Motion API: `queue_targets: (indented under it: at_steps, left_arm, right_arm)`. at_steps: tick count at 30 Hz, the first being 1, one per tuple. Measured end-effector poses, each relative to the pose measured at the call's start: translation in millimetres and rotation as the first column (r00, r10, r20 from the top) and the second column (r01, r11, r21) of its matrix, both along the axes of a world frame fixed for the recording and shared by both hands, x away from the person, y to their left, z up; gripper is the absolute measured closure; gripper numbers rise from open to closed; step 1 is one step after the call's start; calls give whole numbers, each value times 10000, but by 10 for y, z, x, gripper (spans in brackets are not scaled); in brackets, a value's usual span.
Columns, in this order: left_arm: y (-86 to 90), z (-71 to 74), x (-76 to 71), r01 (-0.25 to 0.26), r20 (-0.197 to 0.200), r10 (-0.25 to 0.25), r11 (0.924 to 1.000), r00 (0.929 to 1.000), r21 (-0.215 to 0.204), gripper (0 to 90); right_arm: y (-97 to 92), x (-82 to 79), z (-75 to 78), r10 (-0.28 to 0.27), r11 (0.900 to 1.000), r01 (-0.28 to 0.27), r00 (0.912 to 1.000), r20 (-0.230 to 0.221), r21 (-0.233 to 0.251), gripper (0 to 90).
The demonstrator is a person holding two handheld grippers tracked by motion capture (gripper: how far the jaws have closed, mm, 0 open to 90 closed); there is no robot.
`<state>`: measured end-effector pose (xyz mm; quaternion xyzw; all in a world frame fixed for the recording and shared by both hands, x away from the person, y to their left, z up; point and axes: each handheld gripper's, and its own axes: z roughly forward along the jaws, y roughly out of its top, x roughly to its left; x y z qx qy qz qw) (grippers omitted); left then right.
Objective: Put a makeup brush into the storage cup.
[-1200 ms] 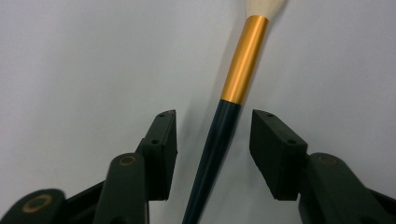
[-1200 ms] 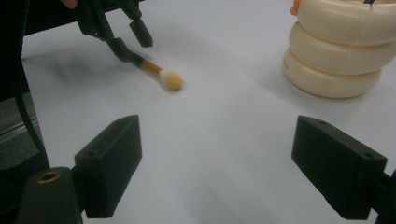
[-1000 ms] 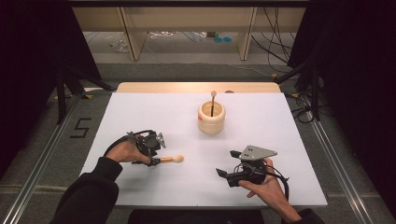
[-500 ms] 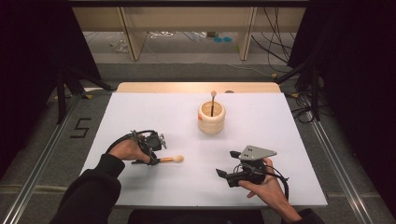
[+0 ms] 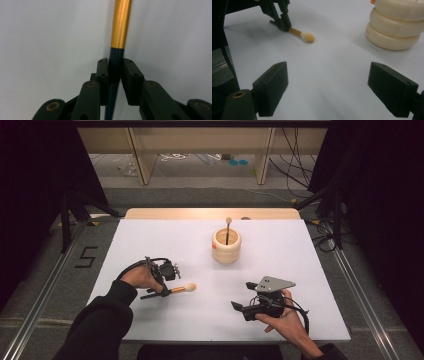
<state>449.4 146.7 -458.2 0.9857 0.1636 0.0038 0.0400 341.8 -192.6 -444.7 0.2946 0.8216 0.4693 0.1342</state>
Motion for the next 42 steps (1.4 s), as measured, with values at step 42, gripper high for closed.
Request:
queue_targets:
  at_steps: [42]
  left_arm:
    - [75,344,-50,-1344,846,1942,8773,9773,-4608,783]
  right_arm:
    - [-8,7,1,-265,9996,265,9996,-78,17,163]
